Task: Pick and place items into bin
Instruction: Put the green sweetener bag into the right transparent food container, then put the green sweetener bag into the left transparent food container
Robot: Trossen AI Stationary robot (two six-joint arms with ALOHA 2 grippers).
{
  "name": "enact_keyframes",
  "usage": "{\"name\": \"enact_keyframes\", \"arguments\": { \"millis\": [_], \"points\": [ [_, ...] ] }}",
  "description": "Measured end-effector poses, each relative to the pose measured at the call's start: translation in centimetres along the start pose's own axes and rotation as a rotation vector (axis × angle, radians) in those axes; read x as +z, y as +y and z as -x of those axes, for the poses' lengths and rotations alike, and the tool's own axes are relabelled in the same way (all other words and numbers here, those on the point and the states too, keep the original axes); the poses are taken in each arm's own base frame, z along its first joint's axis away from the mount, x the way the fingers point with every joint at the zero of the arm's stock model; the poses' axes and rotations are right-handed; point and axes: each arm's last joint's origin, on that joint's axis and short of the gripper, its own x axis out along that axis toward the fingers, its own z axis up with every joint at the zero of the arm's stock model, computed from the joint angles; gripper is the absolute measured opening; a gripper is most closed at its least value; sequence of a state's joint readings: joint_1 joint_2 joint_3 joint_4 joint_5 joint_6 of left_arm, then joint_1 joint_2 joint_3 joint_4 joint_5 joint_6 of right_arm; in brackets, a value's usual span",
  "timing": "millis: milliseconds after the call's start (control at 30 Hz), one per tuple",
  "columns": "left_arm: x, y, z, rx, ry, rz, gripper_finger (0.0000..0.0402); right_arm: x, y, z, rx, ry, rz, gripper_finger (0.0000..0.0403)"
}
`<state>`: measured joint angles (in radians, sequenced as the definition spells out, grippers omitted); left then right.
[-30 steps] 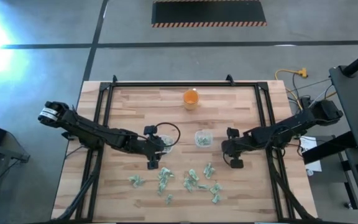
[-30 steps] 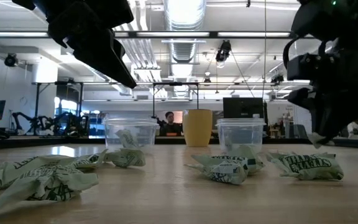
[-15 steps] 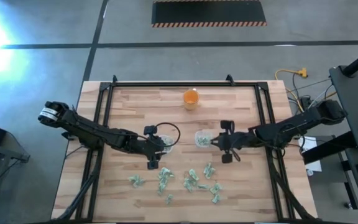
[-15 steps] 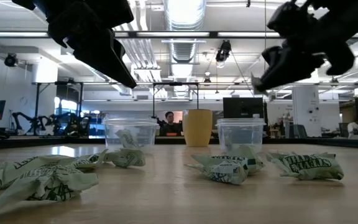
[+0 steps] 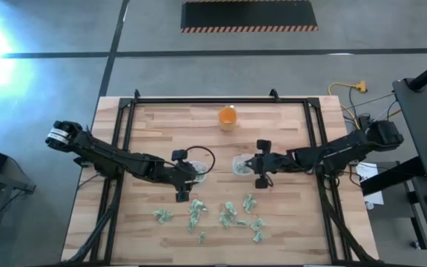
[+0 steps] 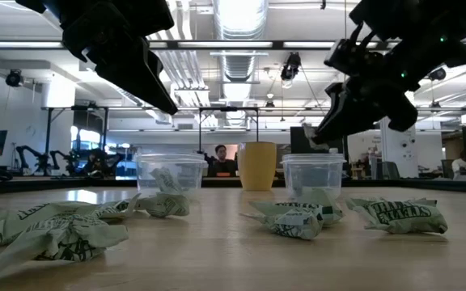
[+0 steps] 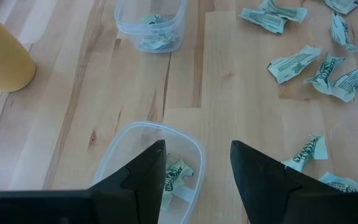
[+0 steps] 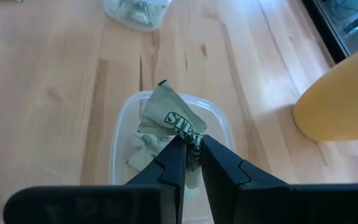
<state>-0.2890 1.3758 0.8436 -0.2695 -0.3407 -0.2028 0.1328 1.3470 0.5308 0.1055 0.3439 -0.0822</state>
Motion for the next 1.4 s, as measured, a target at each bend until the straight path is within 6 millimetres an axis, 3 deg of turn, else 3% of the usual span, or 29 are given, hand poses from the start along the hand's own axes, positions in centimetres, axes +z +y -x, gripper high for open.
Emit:
{"name": "enact_keyframes", "arguments": {
  "millis": [233,800,1000,1400],
  "points": [
    [0.0,0.0,0.0,0.000,0.000,0.000,0.0164,0.0,0.1,-0.5,-0.003,-0.013,0.018,0.0045],
    [0.0,-0.1,0.0,-0.027,0.006,0.000,0.0164,0.6,0.1,0.0,0.005,-0.044,0.069,0.0147],
    [-0.4,-0.7,0.7,-0.162,0.123,0.072,0.0164,1.5,0.1,1.4,0.017,-0.113,0.088,0.0148],
    [-2.1,-3.9,4.5,-0.165,0.425,0.265,0.0164,2.3,0.2,3.6,0.084,-0.206,0.105,0.0128]
  ]
}}
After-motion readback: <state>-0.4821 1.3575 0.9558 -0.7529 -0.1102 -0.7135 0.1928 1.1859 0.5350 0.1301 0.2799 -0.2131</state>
